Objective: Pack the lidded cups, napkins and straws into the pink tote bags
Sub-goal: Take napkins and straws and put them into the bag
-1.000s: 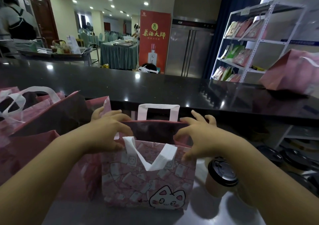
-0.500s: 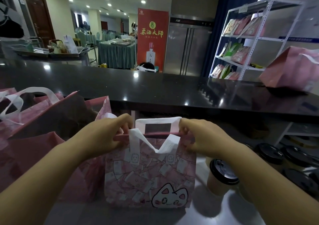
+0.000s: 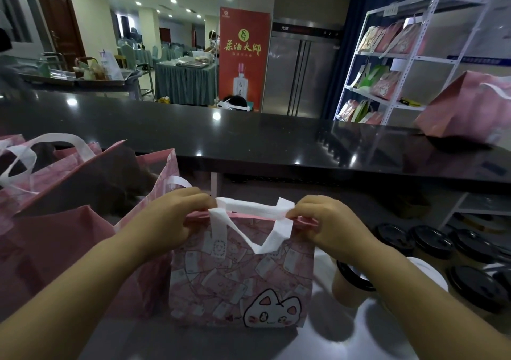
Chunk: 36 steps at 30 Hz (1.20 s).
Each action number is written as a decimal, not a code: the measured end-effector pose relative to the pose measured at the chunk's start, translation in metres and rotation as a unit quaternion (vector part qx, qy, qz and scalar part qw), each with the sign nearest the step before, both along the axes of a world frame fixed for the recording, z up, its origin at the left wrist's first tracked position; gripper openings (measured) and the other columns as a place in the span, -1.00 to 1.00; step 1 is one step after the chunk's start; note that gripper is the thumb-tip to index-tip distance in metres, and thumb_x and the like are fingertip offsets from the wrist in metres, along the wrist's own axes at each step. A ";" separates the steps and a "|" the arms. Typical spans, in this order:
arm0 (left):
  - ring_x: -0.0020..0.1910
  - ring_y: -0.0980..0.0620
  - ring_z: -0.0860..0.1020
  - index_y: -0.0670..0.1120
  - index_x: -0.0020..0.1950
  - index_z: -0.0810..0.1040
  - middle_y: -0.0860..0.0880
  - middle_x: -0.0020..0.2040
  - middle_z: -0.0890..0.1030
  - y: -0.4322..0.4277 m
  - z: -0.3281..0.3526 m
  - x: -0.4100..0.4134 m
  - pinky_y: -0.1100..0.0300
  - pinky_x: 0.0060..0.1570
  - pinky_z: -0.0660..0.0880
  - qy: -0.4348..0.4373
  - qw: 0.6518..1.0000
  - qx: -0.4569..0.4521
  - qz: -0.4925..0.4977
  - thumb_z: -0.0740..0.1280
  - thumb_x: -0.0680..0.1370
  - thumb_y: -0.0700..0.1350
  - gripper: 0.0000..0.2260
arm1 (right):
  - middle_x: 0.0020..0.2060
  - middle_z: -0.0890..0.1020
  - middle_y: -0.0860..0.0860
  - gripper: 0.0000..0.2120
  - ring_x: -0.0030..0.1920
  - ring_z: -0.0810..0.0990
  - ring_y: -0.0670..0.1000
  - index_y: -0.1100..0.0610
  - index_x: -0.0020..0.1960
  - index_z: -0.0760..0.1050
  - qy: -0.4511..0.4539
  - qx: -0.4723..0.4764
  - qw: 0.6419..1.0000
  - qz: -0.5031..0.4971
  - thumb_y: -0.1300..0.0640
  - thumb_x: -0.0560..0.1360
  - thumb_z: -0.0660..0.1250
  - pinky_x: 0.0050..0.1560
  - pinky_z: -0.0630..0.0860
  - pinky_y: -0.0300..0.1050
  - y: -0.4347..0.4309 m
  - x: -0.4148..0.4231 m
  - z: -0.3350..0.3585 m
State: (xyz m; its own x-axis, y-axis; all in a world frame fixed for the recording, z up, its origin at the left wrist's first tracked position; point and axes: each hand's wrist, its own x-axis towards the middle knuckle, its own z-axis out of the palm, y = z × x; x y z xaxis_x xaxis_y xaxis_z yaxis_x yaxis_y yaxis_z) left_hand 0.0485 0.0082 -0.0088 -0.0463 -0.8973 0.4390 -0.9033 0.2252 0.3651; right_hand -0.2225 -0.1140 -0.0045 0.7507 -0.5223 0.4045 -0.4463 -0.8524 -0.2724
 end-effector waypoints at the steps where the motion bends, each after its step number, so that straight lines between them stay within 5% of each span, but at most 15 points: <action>1: 0.00 0.08 0.50 0.02 0.07 0.59 0.20 0.00 0.49 0.000 0.000 -0.001 0.13 -0.02 0.49 0.001 1.000 0.000 -0.002 0.43 0.39 -0.30 -0.68 | -0.16 0.53 -0.21 -0.74 -0.13 0.50 -0.09 0.05 0.00 0.66 -0.005 -0.012 1.000 0.003 0.26 0.34 0.52 -0.14 0.53 -0.06 0.001 0.000 -0.001; 6: -0.09 -0.05 0.57 -0.08 0.04 0.62 -0.02 -0.02 0.58 0.001 -0.004 0.001 0.02 -0.23 0.58 -0.084 0.994 -0.029 -0.058 0.48 0.29 -0.40 -0.62 | -0.13 0.63 -0.01 -0.63 -0.23 0.53 0.07 0.06 0.02 0.66 0.010 -0.099 0.995 0.032 0.33 0.27 0.54 -0.35 0.50 -0.03 0.003 -0.003 -0.010; 9: -0.13 -0.06 0.59 -0.09 0.02 0.64 -0.09 -0.04 0.61 0.002 -0.008 0.005 0.03 -0.38 0.59 -0.153 0.985 -0.037 -0.077 0.50 0.23 -0.44 -0.56 | -0.08 0.63 0.02 -0.68 -0.20 0.55 0.10 0.02 0.02 0.65 0.028 -0.123 0.991 0.033 0.28 0.31 0.53 -0.31 0.54 0.03 0.003 -0.004 -0.014; 15: -0.06 -0.04 0.59 -0.08 -0.08 0.65 -0.07 0.05 0.59 0.011 -0.003 0.005 0.22 -0.16 0.54 -0.199 0.978 -0.002 -0.068 0.56 0.21 -0.23 -0.68 | 0.09 0.56 -0.05 -0.75 -0.02 0.51 0.06 -0.06 0.10 0.62 0.104 -0.101 0.988 0.044 -0.06 0.48 0.28 -0.11 0.51 0.07 0.002 -0.008 -0.010; 19: 0.03 -0.01 0.52 -0.12 -0.01 0.62 -0.01 0.05 0.56 0.002 0.002 0.003 0.21 -0.01 0.48 -0.118 0.992 0.021 -0.036 0.37 0.42 -0.28 -0.82 | -0.04 0.59 -0.07 -0.82 -0.08 0.51 0.05 0.02 0.07 0.63 0.087 -0.072 0.994 0.006 0.07 0.49 0.36 -0.14 0.48 0.03 0.000 0.003 -0.001; 23: -0.05 0.12 0.46 0.04 0.10 0.55 0.12 -0.02 0.50 -0.012 0.004 -0.007 0.17 -0.10 0.49 -0.077 0.996 0.041 0.006 0.30 0.50 -0.13 -0.80 | -0.10 0.57 -0.09 -0.75 -0.09 0.52 0.00 -0.06 0.13 0.54 0.079 -0.056 0.994 -0.044 -0.09 0.49 0.31 -0.10 0.49 -0.02 0.004 0.020 0.002; 29: -0.05 0.12 0.44 0.19 0.04 0.51 0.14 -0.06 0.45 -0.026 -0.005 -0.019 0.22 -0.24 0.39 -0.122 0.988 0.069 0.064 0.31 0.37 0.29 -0.68 | -0.19 0.39 -0.14 -0.51 -0.11 0.37 -0.09 -0.14 -0.07 0.47 0.144 -0.038 0.977 -0.151 -0.50 0.29 0.16 -0.08 0.38 -0.08 0.005 0.041 -0.006; 32: -0.04 0.09 0.41 0.19 0.08 0.52 0.13 -0.10 0.40 -0.030 -0.009 -0.023 0.22 -0.20 0.35 -0.130 0.987 0.064 0.073 0.30 0.37 0.30 -0.65 | -0.17 0.38 -0.12 -0.54 -0.11 0.35 -0.07 -0.08 -0.09 0.43 0.134 -0.044 0.978 -0.153 -0.45 0.34 0.19 -0.10 0.35 -0.09 0.007 0.048 -0.010; 36: -0.06 0.13 0.42 0.17 0.03 0.58 0.14 -0.13 0.44 -0.028 -0.011 -0.018 0.25 -0.18 0.35 -0.051 0.995 0.069 0.044 0.37 0.43 0.12 -0.80 | -0.06 0.47 -0.15 -0.80 0.01 0.41 -0.05 -0.06 0.03 0.51 0.089 0.019 0.990 -0.104 -0.12 0.47 0.33 0.00 0.41 -0.08 0.005 0.042 -0.011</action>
State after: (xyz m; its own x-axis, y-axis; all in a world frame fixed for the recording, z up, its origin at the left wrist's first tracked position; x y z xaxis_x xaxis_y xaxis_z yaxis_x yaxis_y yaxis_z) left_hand 0.0302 -0.0196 -0.0198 -0.0026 -0.9512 0.3086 -0.9512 0.0976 0.2929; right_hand -0.1808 -0.1088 -0.0156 0.6826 -0.6858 0.2524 -0.6551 -0.7273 -0.2046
